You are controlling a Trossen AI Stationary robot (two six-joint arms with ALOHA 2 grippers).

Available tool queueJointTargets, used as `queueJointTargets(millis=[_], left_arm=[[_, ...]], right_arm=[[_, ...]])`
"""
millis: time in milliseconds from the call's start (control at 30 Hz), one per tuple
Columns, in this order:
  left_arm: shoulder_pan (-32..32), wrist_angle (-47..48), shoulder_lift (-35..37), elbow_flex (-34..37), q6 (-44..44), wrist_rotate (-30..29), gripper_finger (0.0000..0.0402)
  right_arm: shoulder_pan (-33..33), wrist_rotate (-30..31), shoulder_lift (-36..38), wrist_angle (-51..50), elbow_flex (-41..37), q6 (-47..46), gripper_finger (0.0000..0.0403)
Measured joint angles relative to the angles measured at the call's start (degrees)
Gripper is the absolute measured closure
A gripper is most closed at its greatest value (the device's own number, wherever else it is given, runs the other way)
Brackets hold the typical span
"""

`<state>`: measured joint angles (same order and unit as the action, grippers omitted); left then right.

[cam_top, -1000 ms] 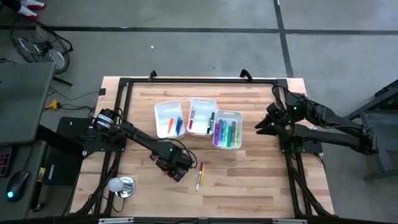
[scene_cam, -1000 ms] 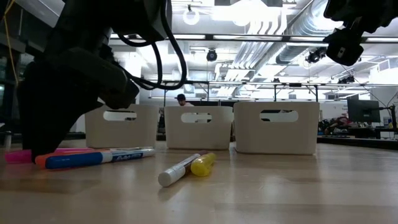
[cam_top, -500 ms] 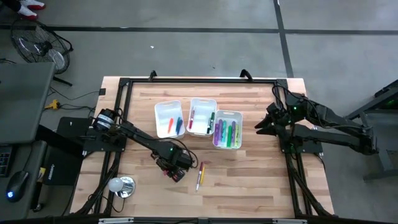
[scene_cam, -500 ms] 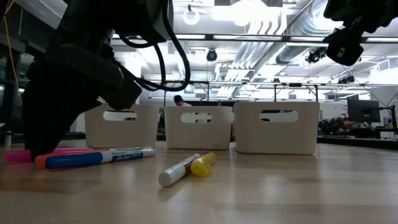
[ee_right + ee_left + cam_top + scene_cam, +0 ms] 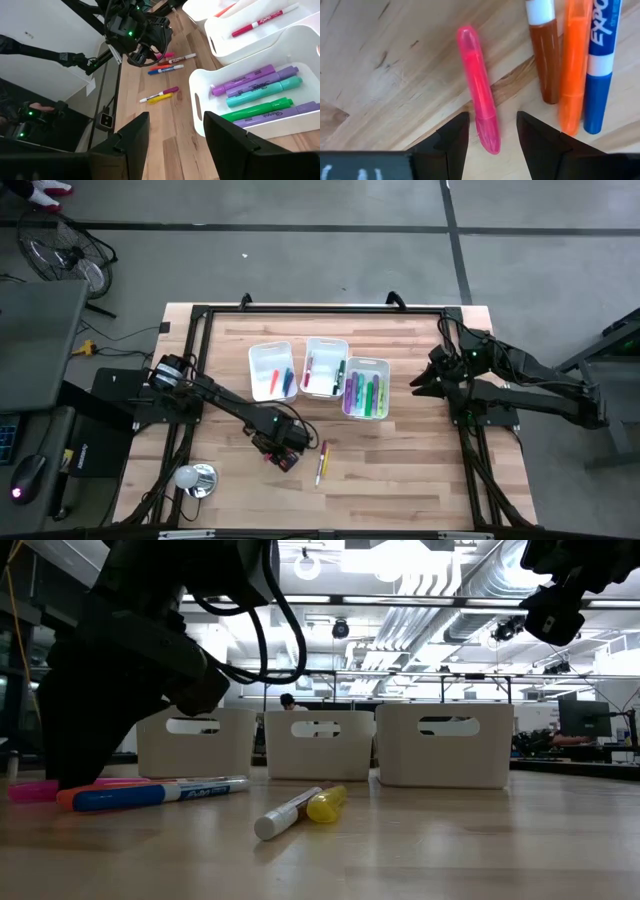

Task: Pick & Place Markers
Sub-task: Put the pink pen into the left white bin

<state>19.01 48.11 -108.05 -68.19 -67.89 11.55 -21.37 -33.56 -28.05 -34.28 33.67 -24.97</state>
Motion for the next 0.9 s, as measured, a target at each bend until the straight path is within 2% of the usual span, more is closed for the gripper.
queueJointTargets(millis=[467,733,900], left_arm=[[-0.66,-0.65,0.22,-0.08,-4.79,-4.00,0.0238],[-0.64,-0.71,0.28,-0.15,-4.60,-6.39,0.0238],[-0.64,-0.36,-0.90,-0.32,-4.38,-5.79,0.0242]], right_arm=[[0.02,0.61,0.00,0.00,0.00,0.50,0.0226],[0.02,1.05,0.02,0.00,0.00,0.44,0.0226],[0.02,1.46,0.02,0.00,0.00,0.42,0.0226]])
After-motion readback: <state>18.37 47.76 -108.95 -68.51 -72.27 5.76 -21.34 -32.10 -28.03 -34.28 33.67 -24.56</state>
